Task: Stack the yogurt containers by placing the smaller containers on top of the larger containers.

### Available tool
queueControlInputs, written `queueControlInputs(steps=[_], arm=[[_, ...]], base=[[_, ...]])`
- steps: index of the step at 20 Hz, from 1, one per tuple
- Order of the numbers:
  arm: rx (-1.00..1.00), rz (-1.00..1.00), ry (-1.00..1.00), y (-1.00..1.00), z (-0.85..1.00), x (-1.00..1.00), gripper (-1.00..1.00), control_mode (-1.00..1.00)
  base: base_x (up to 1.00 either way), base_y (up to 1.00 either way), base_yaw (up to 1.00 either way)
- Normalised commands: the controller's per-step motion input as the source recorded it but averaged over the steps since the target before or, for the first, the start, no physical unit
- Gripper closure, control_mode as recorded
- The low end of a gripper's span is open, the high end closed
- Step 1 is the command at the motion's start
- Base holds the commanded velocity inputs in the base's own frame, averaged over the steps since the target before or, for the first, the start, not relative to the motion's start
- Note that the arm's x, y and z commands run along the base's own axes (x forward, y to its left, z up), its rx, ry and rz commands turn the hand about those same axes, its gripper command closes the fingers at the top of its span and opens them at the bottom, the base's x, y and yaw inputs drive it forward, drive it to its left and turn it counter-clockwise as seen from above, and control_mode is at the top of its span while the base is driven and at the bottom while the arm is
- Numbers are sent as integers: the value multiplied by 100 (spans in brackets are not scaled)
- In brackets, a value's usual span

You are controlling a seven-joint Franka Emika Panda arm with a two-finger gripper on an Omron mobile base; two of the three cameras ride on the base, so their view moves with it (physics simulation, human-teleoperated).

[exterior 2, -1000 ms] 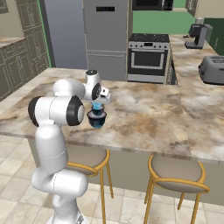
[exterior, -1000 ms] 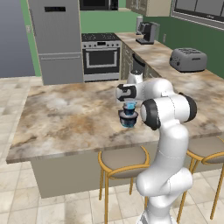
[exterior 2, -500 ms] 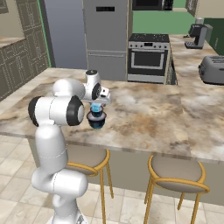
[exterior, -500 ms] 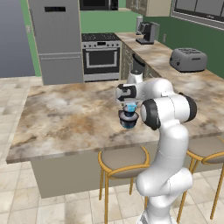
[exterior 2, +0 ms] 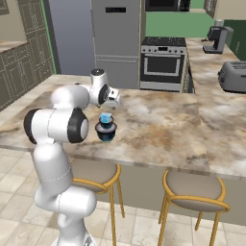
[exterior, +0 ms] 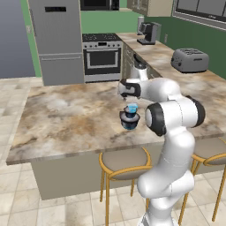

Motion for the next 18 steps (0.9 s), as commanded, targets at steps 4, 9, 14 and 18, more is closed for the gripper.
queueControlInputs(steps=[4,9,14,18], arm=[[0,0,-18,-11,100,-52,-100,-100],[0,0,-17,-3,79,-75,-100,-100],[-4,0,-12,8,49,-80,-100,-100],[-11,0,-15,19,52,-90,-100,-100]], base=[[0,0,0],[0,0,0],[0,0,0],[0,0,0]])
